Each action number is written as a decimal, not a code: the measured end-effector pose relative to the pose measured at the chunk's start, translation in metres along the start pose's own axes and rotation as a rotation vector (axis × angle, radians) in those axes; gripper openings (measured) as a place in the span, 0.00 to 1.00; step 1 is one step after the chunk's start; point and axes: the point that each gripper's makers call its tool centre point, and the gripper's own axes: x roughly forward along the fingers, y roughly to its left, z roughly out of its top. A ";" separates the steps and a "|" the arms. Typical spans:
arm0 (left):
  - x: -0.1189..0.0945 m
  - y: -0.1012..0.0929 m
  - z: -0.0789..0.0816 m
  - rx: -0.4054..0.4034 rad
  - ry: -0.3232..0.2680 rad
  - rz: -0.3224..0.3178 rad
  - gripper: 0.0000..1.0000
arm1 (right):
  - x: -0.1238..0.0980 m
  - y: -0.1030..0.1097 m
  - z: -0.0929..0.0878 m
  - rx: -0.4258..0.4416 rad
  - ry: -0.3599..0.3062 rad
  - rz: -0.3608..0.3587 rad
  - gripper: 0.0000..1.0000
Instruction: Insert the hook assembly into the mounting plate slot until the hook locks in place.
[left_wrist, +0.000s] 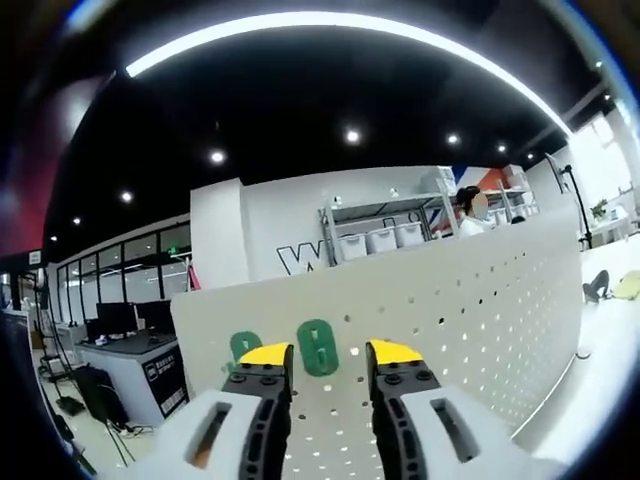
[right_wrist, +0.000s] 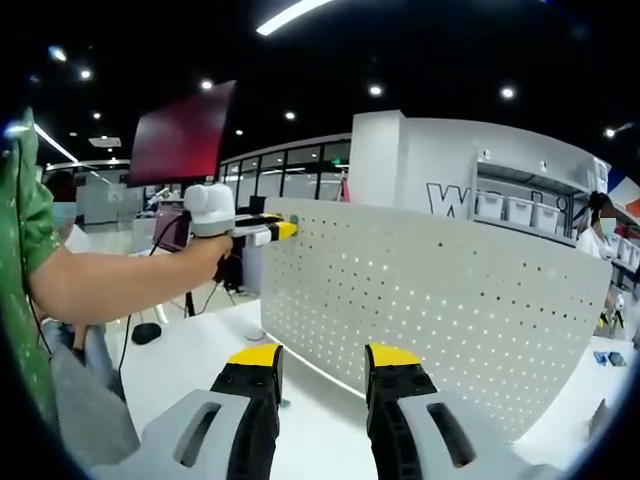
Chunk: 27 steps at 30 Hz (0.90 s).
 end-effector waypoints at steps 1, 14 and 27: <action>-0.002 -0.001 0.000 0.001 0.004 -0.003 0.31 | 0.000 0.000 0.000 0.000 -0.001 0.001 0.33; -0.020 -0.014 0.001 -0.014 0.026 -0.049 0.38 | -0.001 0.007 0.002 -0.001 -0.015 0.012 0.33; -0.046 -0.025 -0.006 -0.033 0.066 -0.094 0.44 | -0.003 0.013 0.005 -0.003 -0.024 0.014 0.33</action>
